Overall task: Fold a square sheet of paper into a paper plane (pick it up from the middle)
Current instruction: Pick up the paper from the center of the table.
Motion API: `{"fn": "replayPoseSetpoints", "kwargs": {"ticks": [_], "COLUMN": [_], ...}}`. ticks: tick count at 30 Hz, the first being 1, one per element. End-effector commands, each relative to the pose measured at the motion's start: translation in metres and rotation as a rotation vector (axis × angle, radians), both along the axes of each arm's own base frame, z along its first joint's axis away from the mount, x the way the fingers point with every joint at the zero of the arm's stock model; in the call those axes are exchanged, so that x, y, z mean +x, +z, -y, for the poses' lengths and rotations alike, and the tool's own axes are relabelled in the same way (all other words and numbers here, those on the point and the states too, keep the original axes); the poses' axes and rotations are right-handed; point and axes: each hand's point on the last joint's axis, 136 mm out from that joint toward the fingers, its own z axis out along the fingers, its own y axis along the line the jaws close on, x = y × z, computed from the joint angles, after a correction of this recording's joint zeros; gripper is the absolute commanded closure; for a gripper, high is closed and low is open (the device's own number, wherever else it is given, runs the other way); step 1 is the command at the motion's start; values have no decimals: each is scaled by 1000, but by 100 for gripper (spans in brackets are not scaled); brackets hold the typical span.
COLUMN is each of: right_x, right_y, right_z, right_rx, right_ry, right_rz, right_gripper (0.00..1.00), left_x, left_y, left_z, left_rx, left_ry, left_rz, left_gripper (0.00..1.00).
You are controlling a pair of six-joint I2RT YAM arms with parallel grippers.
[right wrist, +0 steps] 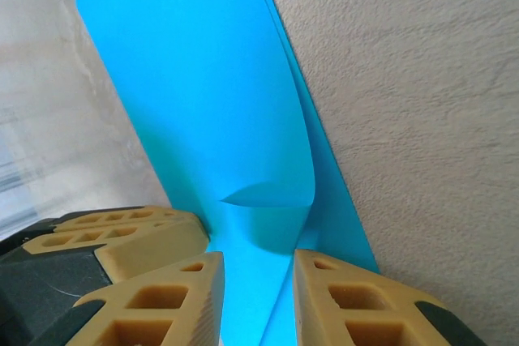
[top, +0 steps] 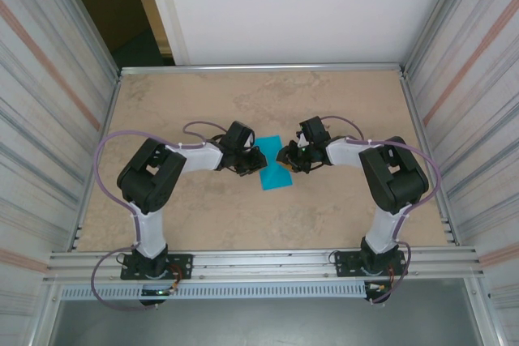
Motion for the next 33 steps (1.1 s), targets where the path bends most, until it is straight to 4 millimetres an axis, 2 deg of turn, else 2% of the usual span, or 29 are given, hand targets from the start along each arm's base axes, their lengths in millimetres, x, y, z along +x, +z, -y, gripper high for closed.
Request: {"fn": "replayPoseSetpoints", "kwargs": {"ticks": [1, 13, 26, 33], "right_x": [3, 2, -6, -10], "right_y": [11, 4, -4, -12], "right_z": [1, -10, 3, 1], "right_rx": [-10, 43, 2, 12], "right_ry": [16, 30, -12, -3], "right_rz": [47, 22, -9, -39], "right_gripper": [73, 77, 72, 73], "left_x": [-12, -12, -12, -11], "left_y": [-24, -23, -24, -23], "left_z": [-16, -15, -17, -17], "left_rx": [60, 54, 62, 59], "left_ry": [23, 21, 26, 26], "left_rz": [-71, -71, -71, -69], "left_gripper": [86, 86, 86, 86]}}
